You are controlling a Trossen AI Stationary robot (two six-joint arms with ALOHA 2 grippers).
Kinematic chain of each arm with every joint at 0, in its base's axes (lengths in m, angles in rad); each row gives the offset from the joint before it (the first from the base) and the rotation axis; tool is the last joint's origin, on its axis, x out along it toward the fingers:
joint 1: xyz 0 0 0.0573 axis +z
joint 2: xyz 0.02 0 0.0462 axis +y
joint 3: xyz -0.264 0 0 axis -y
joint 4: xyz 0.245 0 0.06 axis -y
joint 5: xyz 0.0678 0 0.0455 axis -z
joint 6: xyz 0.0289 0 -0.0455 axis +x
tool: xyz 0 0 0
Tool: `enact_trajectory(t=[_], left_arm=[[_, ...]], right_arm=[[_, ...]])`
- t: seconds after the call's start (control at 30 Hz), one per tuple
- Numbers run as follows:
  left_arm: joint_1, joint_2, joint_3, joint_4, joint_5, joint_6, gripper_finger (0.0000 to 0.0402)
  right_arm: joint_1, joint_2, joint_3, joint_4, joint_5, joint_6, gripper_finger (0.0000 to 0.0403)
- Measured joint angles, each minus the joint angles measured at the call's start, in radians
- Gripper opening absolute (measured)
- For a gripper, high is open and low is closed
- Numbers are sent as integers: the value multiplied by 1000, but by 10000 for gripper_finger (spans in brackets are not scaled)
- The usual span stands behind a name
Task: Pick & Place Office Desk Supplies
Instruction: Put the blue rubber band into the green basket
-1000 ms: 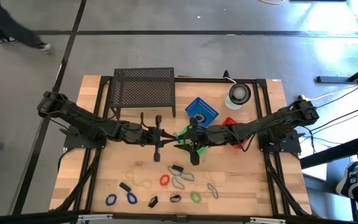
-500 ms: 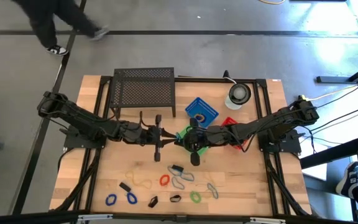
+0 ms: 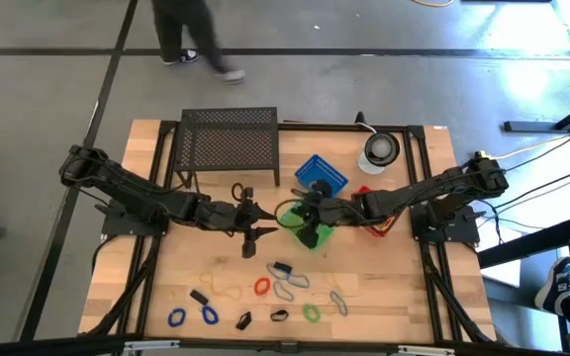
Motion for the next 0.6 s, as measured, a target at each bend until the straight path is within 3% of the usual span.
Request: enact_trajectory(t=[0.23, 0.6], left_arm=[[0, 0, 0, -88, 0, -65, 137], [-2, 0, 0, -93, 1, -65, 134]], right_arm=[[-27, 14, 0, -184, -68, 225, 4], [7, 149, 0, -166, -86, 380, 4]])
